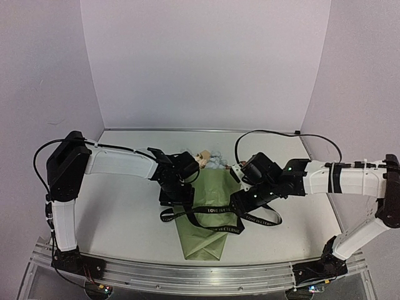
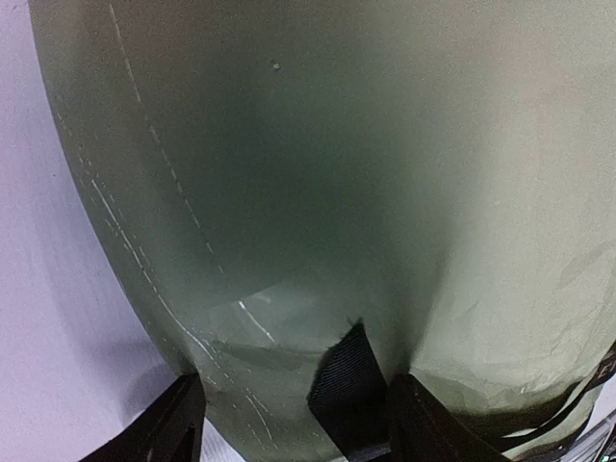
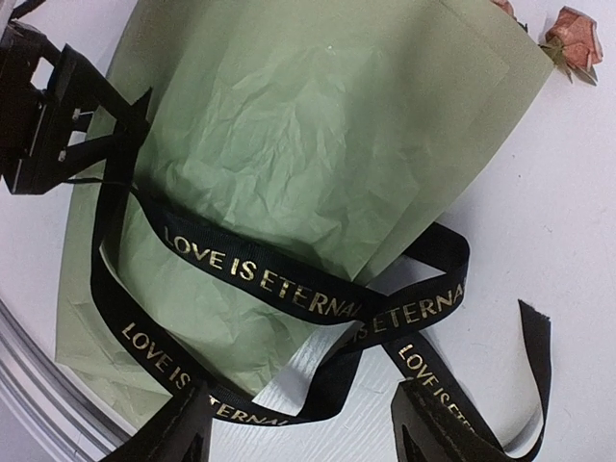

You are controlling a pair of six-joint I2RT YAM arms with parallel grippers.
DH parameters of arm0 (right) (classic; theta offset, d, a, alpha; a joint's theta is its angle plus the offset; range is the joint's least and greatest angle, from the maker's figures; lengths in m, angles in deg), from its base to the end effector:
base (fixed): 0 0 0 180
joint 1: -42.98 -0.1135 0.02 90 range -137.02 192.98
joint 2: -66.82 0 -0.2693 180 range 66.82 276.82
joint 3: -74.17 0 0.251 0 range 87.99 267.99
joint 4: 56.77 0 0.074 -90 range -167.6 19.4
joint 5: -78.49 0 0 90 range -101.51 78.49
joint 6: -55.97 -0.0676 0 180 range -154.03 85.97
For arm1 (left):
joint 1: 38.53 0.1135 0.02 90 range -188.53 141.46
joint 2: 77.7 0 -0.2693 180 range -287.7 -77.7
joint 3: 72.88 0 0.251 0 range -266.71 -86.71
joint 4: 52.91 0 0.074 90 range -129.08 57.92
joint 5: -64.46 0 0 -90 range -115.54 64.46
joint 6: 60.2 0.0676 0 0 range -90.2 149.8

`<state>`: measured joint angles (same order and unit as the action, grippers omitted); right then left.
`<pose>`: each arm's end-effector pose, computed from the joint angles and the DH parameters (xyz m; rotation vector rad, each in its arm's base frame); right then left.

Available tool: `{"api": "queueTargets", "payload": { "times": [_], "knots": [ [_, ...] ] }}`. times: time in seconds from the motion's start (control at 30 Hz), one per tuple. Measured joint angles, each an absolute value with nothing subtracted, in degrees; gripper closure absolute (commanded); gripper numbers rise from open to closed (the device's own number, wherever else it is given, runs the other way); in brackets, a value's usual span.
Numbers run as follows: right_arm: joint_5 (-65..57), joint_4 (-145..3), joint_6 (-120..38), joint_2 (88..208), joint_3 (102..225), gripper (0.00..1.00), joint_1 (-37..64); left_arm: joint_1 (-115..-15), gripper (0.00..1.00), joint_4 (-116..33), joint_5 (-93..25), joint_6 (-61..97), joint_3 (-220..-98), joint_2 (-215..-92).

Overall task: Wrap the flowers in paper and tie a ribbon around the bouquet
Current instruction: Adjust the ribbon on the folded bouquet.

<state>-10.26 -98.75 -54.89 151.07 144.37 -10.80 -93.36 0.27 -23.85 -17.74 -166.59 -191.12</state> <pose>0.1853 0.2555 0.2031 -0.7555 2.5261 0.5111 0.2349 -0.3299 0.1407 0.1789 2.9096 -0.3147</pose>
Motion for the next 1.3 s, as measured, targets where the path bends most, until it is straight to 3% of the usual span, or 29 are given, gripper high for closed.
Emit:
{"api": "queueTargets", "payload": {
  "times": [0.27,0.47,0.8,1.3],
  "knots": [
    [-10.71,-97.11,-54.92,149.97,142.56,0.33,-10.8,-93.52,0.57,0.97,-22.13,-19.96,-166.28,-191.12],
    [-11.25,-96.75,-54.92,149.91,142.56,0.33,-10.8,-93.52,0.78,1.01,-20.63,-20.06,-165.71,-190.99],
    [-11.79,-96.76,-55.11,149.92,142.56,0.33,-10.8,-93.27,0.99,0.92,-19.3,-19.31,-165.62,-189.06],
    [-13.49,-100.21,-62.66,152.89,143.07,0.32,-5.54,-88.4,1.0,-0.13,-16.07,-18.16,-159.91,-178.33]
  ]
}}
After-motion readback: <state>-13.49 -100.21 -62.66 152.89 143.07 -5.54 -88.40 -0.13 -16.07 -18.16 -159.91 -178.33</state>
